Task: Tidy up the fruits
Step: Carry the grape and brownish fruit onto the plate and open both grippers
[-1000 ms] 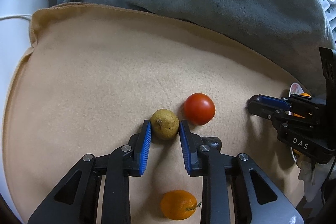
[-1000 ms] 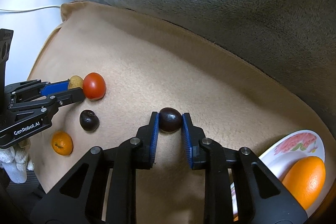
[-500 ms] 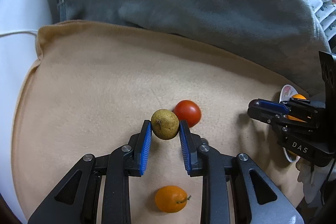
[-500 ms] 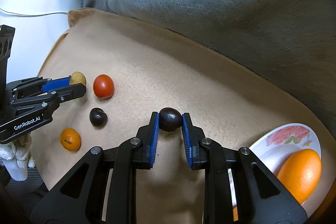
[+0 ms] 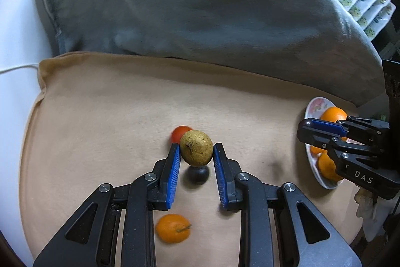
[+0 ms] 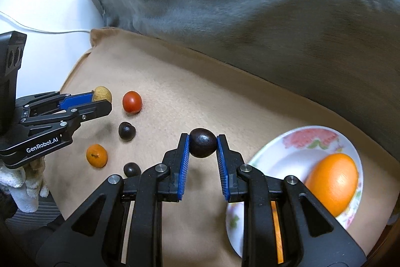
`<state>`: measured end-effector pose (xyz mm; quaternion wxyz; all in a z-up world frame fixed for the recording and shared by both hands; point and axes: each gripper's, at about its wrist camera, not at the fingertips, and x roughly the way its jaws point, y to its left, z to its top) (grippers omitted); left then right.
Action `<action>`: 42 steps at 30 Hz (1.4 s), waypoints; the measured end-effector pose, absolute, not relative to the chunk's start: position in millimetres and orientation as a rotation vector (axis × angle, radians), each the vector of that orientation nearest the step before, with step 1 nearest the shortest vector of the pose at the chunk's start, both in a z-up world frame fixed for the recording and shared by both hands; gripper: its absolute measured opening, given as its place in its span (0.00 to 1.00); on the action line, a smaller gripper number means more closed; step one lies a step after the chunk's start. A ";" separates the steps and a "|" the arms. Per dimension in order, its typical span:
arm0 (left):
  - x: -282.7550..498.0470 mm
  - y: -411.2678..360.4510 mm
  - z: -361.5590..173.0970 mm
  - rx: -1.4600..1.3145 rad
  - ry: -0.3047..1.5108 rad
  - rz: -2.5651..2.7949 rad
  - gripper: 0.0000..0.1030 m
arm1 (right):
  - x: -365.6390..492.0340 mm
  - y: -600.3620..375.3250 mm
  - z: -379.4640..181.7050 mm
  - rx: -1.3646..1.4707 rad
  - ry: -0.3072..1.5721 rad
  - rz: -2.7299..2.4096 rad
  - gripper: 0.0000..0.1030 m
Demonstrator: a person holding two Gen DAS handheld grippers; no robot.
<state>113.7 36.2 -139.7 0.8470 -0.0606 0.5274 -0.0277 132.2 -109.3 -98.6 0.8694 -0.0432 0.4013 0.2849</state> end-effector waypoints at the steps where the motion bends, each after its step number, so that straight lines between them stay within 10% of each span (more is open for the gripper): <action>1: 113.1 32.2 -137.6 -0.123 1.111 -0.067 0.24 | 128.4 -116.3 -97.7 -0.082 0.836 0.590 0.22; 42: 137.2 -109.2 -157.2 0.040 1.144 -0.352 0.24 | 94.9 -282.2 -128.4 0.158 0.858 0.352 0.22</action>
